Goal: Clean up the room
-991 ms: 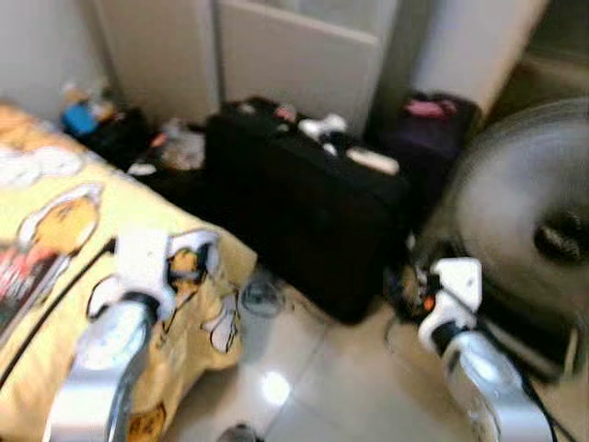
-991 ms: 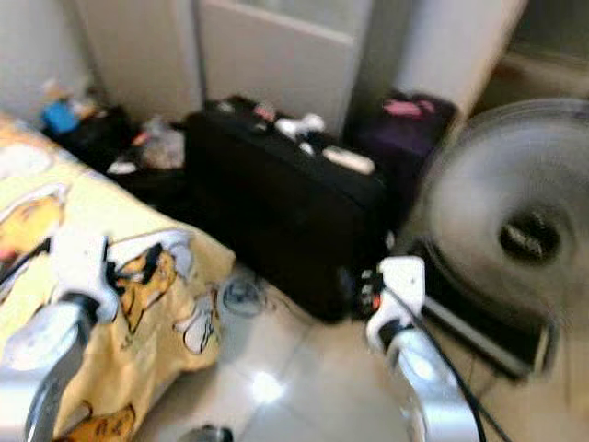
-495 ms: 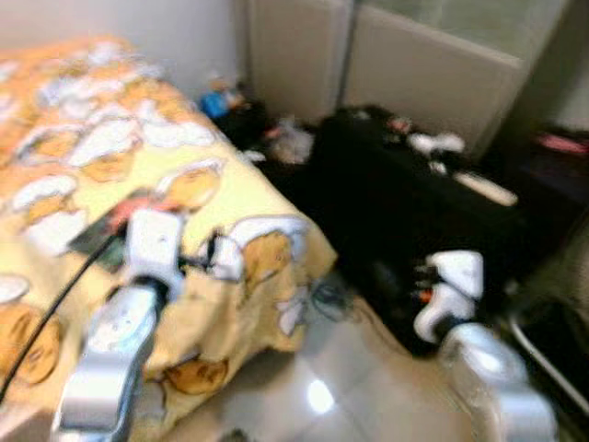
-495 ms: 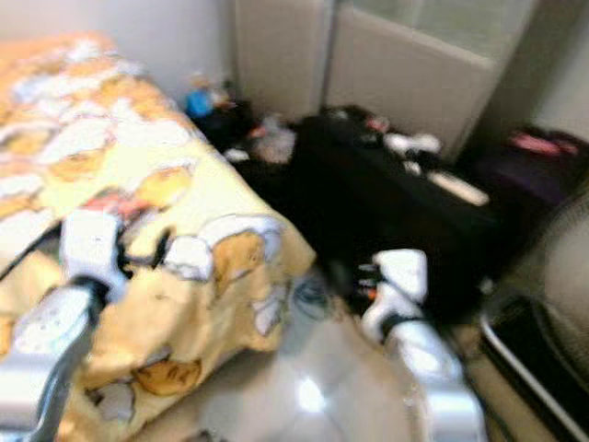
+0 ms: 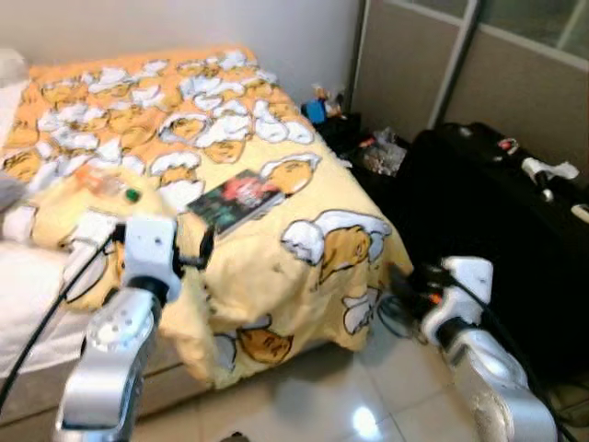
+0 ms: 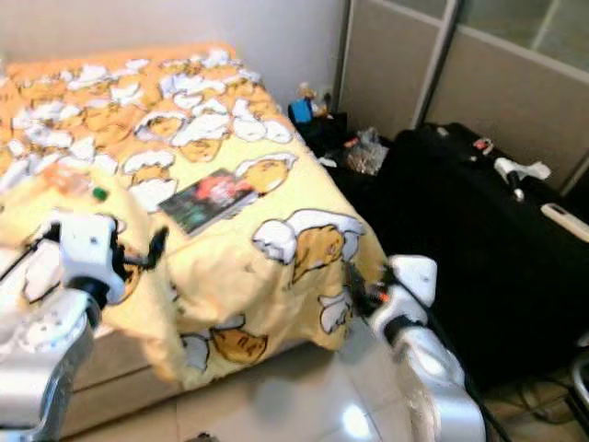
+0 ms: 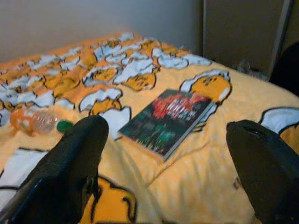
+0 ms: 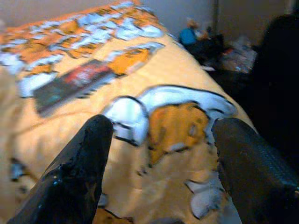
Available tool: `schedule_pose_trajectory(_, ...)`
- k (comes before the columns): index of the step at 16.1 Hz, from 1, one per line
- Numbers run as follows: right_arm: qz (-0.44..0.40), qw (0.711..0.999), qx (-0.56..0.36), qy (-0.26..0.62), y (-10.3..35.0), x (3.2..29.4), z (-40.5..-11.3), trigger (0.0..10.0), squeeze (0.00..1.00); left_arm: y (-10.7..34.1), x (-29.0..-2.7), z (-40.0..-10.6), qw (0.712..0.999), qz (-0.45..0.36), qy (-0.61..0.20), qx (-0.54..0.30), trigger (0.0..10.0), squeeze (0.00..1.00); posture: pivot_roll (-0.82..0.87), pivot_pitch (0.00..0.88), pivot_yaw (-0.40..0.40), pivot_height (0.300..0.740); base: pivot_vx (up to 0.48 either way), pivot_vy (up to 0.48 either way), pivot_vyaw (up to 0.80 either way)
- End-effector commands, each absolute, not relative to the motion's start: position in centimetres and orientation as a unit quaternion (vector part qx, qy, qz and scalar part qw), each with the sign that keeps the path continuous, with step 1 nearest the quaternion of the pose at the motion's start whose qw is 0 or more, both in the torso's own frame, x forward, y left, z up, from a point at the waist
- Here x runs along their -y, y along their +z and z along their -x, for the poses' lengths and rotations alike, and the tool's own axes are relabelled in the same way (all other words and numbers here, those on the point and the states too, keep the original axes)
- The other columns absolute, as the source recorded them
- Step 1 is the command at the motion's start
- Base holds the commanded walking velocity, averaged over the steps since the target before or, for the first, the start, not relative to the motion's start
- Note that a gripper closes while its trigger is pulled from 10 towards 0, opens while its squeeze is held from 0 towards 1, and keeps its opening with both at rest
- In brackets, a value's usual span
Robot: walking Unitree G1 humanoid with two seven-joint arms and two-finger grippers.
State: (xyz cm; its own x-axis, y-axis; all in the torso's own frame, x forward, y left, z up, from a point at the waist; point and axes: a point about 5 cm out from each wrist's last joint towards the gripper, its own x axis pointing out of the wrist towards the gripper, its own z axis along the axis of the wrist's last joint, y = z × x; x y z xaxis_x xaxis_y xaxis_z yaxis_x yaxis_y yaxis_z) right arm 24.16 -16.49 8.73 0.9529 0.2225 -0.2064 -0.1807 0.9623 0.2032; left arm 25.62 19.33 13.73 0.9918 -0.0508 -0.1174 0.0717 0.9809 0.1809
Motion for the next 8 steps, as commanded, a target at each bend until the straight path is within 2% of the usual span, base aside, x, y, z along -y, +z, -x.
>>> schedule_pose_trajectory(1,-0.084,0.987,-0.099,0.097,9.5,17.0,-24.7,10.0,0.00,13.7,-19.3,-26.0,0.993,-0.095,-0.036,-0.061,10.0,0.00,-0.11,0.000,0.007,0.740,0.000,0.274,0.00)
schedule_pose_trajectory(4,-0.017,0.991,-0.081,0.107,10.5,17.8,-25.9,10.0,0.00,14.3,-19.9,-26.7,0.993,-0.105,-0.033,-0.054,10.0,0.00,-0.14,0.000,0.021,0.740,0.000,0.275,0.00)
schedule_pose_trajectory(7,-0.031,0.989,-0.095,0.109,10.1,17.8,-25.5,10.0,0.00,14.5,-20.0,-26.4,0.993,-0.104,-0.027,-0.052,10.0,0.00,-0.11,0.000,-0.003,0.740,0.000,0.274,0.80)
schedule_pose_trajectory(8,-0.066,0.987,-0.122,0.087,8.9,18.1,-24.5,10.0,0.00,13.9,-19.9,-25.6,0.991,-0.110,-0.027,-0.064,10.0,0.00,-0.11,0.000,-0.004,0.740,0.000,0.274,0.00)
